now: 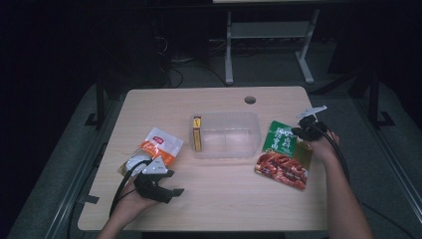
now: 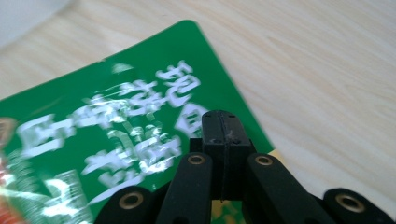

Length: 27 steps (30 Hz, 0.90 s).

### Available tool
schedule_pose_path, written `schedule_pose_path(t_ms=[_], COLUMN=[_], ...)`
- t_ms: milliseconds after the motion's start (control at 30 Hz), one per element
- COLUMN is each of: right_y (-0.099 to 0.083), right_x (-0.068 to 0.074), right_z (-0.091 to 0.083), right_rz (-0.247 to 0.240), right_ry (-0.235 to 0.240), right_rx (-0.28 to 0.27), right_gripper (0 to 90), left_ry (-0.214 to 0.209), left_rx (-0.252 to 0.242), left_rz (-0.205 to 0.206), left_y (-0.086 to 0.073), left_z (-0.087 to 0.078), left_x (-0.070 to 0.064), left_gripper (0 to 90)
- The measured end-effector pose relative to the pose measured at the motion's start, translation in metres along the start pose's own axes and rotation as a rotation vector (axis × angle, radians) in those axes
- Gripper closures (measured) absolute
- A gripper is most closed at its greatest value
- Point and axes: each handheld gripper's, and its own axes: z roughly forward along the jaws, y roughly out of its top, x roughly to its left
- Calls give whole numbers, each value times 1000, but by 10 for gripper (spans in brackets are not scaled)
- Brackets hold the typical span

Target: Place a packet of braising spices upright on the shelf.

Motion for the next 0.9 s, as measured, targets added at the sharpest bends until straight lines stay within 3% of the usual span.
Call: schedule_pose_path(t_ms=[167,300,500,700,900], right_y=[3,-1,-1,-5,-11], right_x=[-9,-11,-8,-8,2], right_z=[8,18,21,14,1], right_rz=[31,50,27,31,-40], right_ry=[-7,-9,-9,32,32], right_rx=[-28,-5,17,52,118], right_gripper=[900,900,900,900,900], left_ry=[-10,-16,-21,-25,-24], left_rx=[3,9,11,26,21], left_rz=[10,13,16,31,29], left_y=[3,3,3,2,2], left_z=[3,5,6,6,6], left_x=[-3,-4,-5,-4,-5], left_gripper=[247,247,247,247,247])
